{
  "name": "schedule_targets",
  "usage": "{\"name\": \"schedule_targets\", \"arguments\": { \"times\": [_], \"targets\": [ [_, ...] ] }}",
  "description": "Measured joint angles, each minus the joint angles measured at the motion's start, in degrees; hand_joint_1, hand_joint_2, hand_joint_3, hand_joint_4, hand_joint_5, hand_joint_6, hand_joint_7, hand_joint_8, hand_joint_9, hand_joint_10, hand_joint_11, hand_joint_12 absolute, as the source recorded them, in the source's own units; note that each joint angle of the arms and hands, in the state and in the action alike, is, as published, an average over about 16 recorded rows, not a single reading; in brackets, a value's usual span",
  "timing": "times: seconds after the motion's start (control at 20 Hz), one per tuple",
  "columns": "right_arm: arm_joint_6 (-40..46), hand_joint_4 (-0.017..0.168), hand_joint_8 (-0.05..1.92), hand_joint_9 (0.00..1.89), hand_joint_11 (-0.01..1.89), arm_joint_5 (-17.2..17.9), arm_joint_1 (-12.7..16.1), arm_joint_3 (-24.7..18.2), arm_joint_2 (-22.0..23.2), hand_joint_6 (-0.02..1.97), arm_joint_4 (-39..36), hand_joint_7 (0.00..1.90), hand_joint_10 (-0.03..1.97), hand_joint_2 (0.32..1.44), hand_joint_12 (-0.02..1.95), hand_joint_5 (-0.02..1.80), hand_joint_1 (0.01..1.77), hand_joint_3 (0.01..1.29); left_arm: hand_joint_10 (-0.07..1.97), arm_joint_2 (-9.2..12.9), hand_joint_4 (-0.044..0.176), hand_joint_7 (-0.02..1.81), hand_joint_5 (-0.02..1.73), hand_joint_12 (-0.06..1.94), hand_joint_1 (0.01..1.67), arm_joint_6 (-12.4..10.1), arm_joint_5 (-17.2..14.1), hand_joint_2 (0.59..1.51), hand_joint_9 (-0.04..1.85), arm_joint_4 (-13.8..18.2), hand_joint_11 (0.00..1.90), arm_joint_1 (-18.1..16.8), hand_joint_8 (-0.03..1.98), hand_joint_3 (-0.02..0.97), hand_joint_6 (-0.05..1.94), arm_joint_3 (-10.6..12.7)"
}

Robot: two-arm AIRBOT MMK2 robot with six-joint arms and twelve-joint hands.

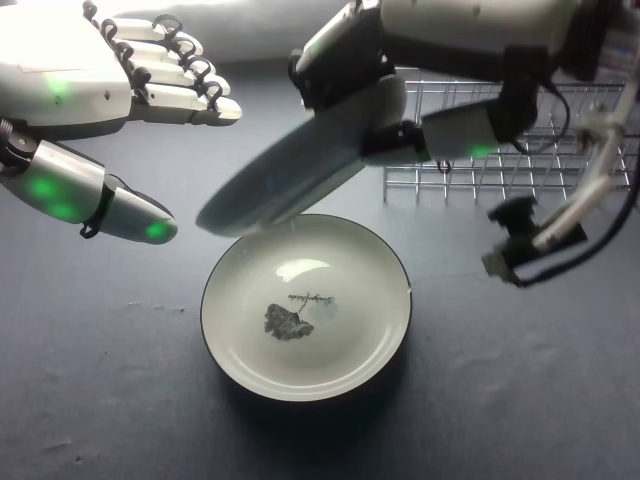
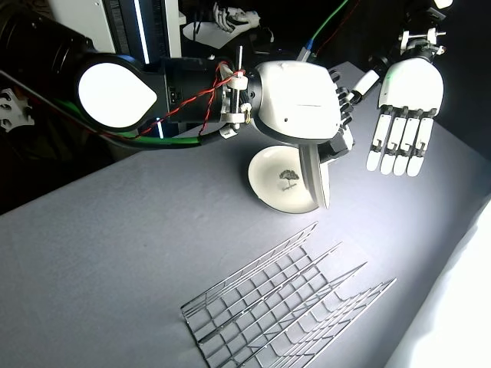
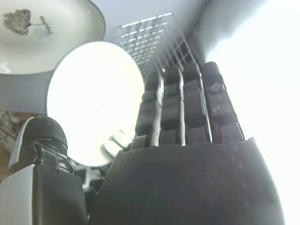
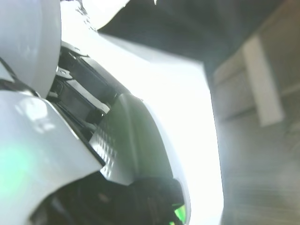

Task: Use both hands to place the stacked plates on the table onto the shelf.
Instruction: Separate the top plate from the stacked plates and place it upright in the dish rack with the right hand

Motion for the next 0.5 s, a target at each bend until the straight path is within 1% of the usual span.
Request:
{"name": "schedule_targets", "arguments": {
  "times": [0.25,0.5],
  "targets": [
    [0.25,-0.008,1.1,0.87,0.8,-4.72,2.93,-0.82,0.41,1.18,10.06,0.89,1.24,1.07,1.36,0.79,1.35,0.01,0.01,-0.05,0.001,0.15,0.15,0.22,0.02,0.37,-0.54,1.089,0.13,0.02,0.02,-0.29,0.0,-0.002,0.02,0.22],
    [0.43,-0.008,1.1,0.89,0.81,-9.52,5.44,-1.2,1.22,1.18,18.23,0.89,1.24,1.08,1.37,0.78,1.35,0.01,0.01,-0.05,0.001,0.14,0.14,0.19,0.02,0.9,-1.33,1.089,0.11,0.03,0.03,-0.58,0.0,-0.002,0.02,0.3]
  ]
}}
